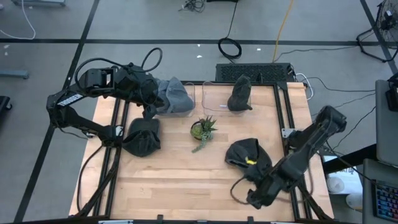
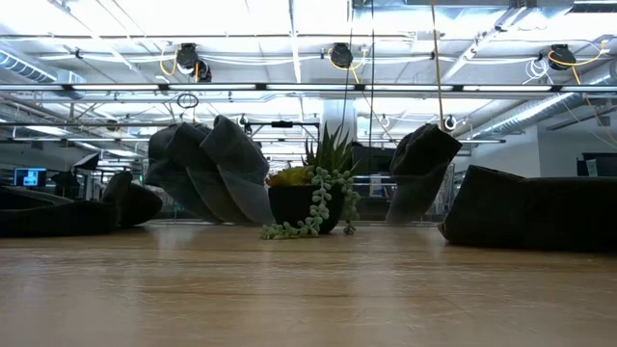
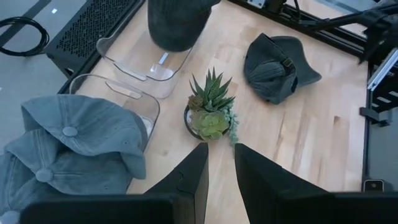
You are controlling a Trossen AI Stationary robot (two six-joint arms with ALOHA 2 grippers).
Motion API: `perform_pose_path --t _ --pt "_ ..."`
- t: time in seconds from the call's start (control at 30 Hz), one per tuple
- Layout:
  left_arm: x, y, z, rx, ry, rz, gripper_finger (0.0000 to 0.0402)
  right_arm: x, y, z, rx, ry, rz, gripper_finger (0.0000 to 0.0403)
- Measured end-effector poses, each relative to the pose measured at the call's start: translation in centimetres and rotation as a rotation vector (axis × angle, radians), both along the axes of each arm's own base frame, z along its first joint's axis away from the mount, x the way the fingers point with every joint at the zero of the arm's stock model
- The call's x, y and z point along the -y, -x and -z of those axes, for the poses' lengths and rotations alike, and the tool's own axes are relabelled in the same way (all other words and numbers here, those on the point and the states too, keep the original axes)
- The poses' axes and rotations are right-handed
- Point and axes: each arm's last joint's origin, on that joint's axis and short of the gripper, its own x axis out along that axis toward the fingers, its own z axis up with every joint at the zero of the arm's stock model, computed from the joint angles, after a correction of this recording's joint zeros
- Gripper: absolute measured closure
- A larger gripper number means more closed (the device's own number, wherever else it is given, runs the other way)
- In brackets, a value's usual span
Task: Pick & Place hat
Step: Put the right black cap into the right transparent bin
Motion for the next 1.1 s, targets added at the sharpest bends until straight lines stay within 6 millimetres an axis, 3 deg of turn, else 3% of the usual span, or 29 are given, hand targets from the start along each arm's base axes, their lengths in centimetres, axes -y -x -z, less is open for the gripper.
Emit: perform_pose_path --t 0.2,0.47,0.93,1.1 --pt "0.0 0.0 0.0 -0.006 -0.035 0.036 0.0316 -0.9 -1.0 4.7 -0.177 0.208 0.049 0.0106" --pt "0.0 0.1 0.1 -0.03 -0.05 0.058 0.0316 -0.9 -2.1 8.7 -0.257 0.437 0.069 0.0106" --pt "0.1 0.4 0.4 -0.072 -0.063 0.084 0.0316 0.2 -3.1 13.3 -0.344 0.622 0.143 0.011" --pt "0.1 0.4 0.4 -0.072 -0.068 0.088 0.0316 0.8 -3.0 13.9 -0.359 0.634 0.18 0.0173"
